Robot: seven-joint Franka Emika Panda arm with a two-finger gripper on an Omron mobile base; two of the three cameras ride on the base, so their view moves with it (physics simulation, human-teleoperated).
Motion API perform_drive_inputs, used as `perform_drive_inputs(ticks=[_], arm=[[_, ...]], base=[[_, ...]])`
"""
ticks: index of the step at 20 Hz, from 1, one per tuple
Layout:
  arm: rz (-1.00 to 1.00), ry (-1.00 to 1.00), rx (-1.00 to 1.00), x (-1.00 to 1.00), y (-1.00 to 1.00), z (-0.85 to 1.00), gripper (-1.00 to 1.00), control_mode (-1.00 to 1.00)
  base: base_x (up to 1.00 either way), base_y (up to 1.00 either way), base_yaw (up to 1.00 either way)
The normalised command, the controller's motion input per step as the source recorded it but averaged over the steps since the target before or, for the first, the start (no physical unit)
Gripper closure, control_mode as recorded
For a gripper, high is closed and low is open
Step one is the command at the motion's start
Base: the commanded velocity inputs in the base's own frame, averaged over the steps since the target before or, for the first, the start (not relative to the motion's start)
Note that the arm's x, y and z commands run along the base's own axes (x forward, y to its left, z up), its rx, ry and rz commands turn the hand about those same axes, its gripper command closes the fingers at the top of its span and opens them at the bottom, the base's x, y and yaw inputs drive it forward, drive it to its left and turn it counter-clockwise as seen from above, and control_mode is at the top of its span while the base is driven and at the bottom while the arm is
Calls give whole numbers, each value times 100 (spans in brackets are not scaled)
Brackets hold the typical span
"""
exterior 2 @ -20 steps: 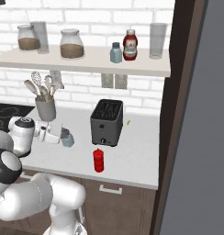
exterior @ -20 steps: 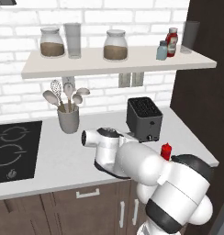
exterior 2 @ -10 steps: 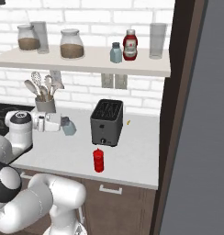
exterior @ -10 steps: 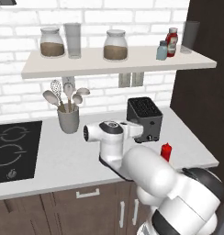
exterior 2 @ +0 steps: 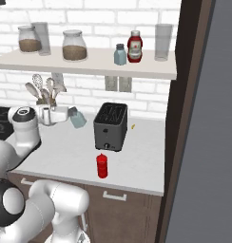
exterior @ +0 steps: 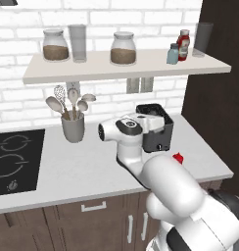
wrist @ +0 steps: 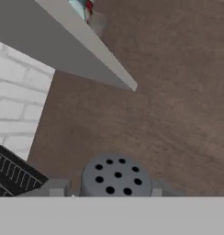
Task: Put the shaker and condiment bottle from the counter next to their counterparts in the cabinet.
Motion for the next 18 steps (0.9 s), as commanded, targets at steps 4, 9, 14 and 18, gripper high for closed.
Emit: perform_drive_inputs(ticks=[4,9,14,18], arm=[[0,2,-1,-5,-38,65,100,-100],[0,0,0,-12,-39,61,100,-100],[0,0,0,-16,-39,59,100,-100],[0,0,0,-7,-29,58,100,-100]], base=[[0,0,0],[0,0,0],[0,0,0],[0,0,0]])
